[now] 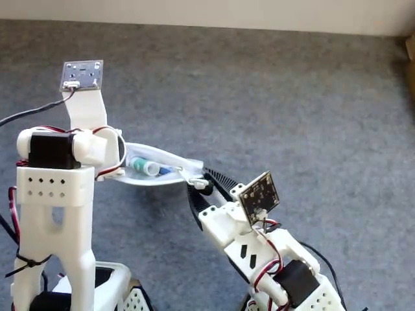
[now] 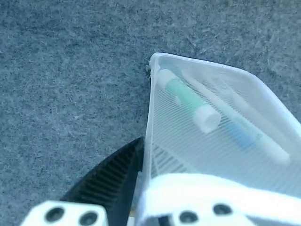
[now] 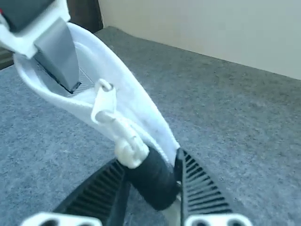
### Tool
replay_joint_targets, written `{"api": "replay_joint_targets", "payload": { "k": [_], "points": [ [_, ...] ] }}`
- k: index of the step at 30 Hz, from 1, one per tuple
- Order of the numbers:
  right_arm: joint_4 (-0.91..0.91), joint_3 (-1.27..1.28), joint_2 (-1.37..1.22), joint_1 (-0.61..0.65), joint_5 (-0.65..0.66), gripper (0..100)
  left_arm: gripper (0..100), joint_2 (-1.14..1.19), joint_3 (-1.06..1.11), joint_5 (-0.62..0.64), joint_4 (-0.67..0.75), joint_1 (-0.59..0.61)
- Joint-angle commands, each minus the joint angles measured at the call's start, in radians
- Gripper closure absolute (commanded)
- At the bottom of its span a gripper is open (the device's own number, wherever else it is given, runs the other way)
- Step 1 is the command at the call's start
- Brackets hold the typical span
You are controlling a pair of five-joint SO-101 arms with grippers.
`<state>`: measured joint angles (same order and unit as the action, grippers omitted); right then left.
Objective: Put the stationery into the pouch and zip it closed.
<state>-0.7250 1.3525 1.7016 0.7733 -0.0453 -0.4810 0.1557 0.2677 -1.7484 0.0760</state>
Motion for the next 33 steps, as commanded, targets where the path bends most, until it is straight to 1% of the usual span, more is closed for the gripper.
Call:
{"api": "replay_joint_targets", "payload": {
  "k": [1,8,12,13,19,33],
  "points": [
    [0.008,-0.008,0.021,-0.001,0.006,93.3,99,0.031,0.010,0.003,-0.008,0.005],
    [-0.131,-0.079,0.022,0.002,0.009,92.0,99,0.031,0.012,0.003,-0.008,0.005],
    [-0.177,-0.091,0.021,0.002,0.005,81.3,99,0.031,0.012,0.003,-0.008,0.005],
    [-0.177,-0.090,0.021,0.002,0.009,80.5,99,0.031,0.012,0.003,-0.008,0.005],
    [-0.177,-0.097,0.021,0.004,0.009,83.0,99,0.031,0.022,0.003,-0.006,0.005],
    [-0.177,-0.176,0.022,0.004,0.003,83.2,99,0.031,0.025,0.003,-0.006,0.005]
  ]
}}
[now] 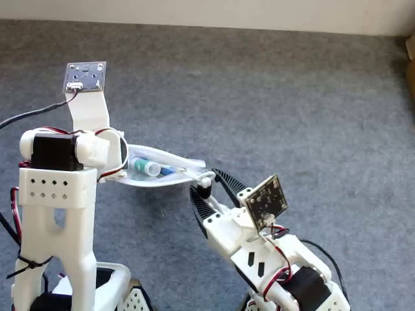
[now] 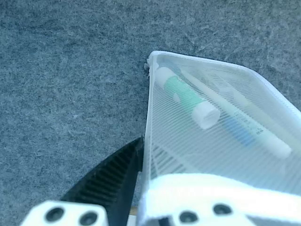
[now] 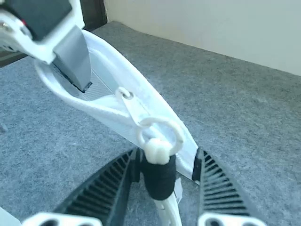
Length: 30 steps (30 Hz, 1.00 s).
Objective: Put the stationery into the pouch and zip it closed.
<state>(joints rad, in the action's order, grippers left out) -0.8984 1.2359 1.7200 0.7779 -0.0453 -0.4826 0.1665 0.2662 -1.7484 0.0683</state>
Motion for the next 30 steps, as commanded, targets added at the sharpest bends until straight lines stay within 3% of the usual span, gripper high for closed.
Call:
{"api": "replay_joint_targets", "payload": {
  "k": [1,6,12,22,27,30],
  "points": [
    [-0.004,-0.059,0.004,-0.001,0.003,83.2,99,0.033,0.015,0.005,-0.006,0.013],
    [-0.033,-0.067,0.004,0.001,0.003,85.0,99,0.033,0.016,0.005,-0.006,0.013],
    [-0.079,-0.068,0.061,0.001,0.011,99.2,99,0.033,0.016,0.003,-0.006,0.016],
    [-0.142,-0.067,0.116,-0.001,0.068,99.3,99,0.028,0.008,-0.003,-0.005,0.018],
    [-0.199,-0.070,0.116,0.024,0.097,99.3,98,0.025,0.005,-0.241,0.012,0.013],
    [-0.260,-0.070,0.116,0.093,0.175,99.3,90,0.025,-0.001,-0.284,0.061,0.013]
  ]
}}
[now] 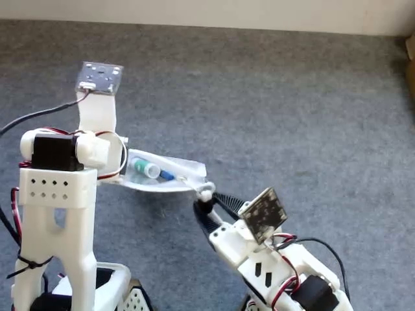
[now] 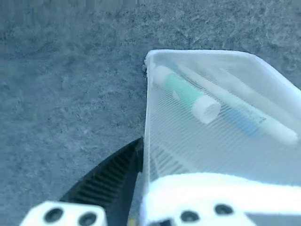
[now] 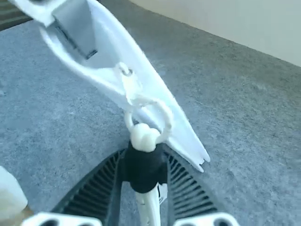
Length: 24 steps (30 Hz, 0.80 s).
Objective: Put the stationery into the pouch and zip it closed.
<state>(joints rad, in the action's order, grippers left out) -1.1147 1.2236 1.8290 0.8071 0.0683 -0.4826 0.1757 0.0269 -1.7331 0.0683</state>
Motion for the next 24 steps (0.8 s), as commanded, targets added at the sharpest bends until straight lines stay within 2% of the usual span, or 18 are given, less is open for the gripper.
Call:
{"api": "replay_joint_targets", "payload": {
  "k": [1,4,7,16,24],
  "points": [
    [-0.059,-0.058,0.007,0.091,0.075,99.3,87,0.024,-0.012,-0.044,0.064,0.013],
    [-0.077,-0.058,0.007,0.133,0.097,99.3,79,0.024,-0.067,-0.043,0.094,0.001],
    [-0.081,-0.056,0.007,0.137,0.101,99.3,77,0.024,-0.151,-0.043,0.101,-0.048],
    [-0.099,-0.054,0.007,0.139,0.103,99.3,76,0.033,-0.337,-0.051,0.109,-0.340],
    [-0.101,-0.054,0.007,0.139,0.103,99.3,76,0.033,-0.320,-0.250,0.123,-0.575]
  ]
}}
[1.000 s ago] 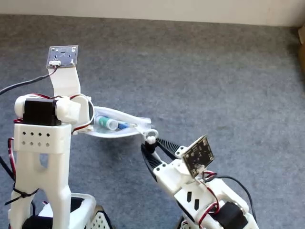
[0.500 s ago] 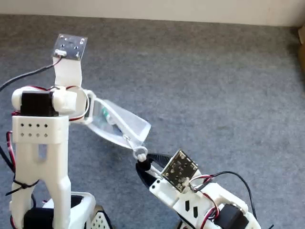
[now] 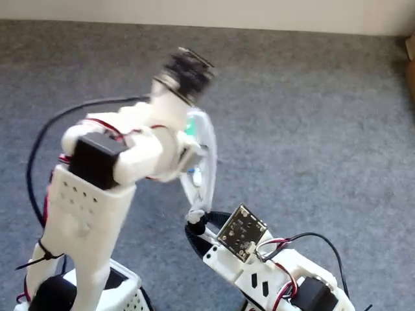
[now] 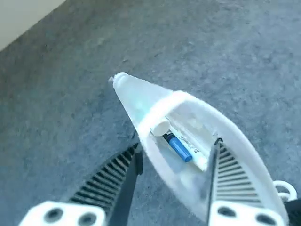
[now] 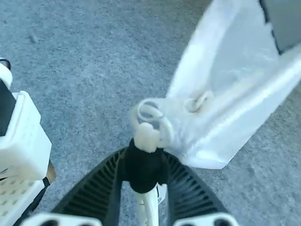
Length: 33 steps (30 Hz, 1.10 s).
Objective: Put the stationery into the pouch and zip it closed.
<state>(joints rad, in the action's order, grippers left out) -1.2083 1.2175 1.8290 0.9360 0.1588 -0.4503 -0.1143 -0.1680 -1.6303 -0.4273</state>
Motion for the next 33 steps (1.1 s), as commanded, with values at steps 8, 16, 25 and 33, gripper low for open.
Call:
{"api": "replay_joint_targets", "payload": {
  "k": [8,16,25,33],
  "points": [
    [-0.007,-0.047,0.007,0.010,0.012,99.3,76,-0.007,-0.035,-0.126,0.014,-0.199],
    [-0.007,-0.045,0.007,0.007,0.012,99.3,77,-0.025,-0.081,-0.137,0.011,-0.217],
    [-0.007,-0.051,0.008,-0.010,0.012,99.3,77,-0.171,-0.119,-0.137,-0.068,-0.128],
    [-0.062,-0.180,0.008,-0.157,0.011,99.3,77,-0.242,-0.021,-0.302,-0.123,-0.041]
  ]
}}
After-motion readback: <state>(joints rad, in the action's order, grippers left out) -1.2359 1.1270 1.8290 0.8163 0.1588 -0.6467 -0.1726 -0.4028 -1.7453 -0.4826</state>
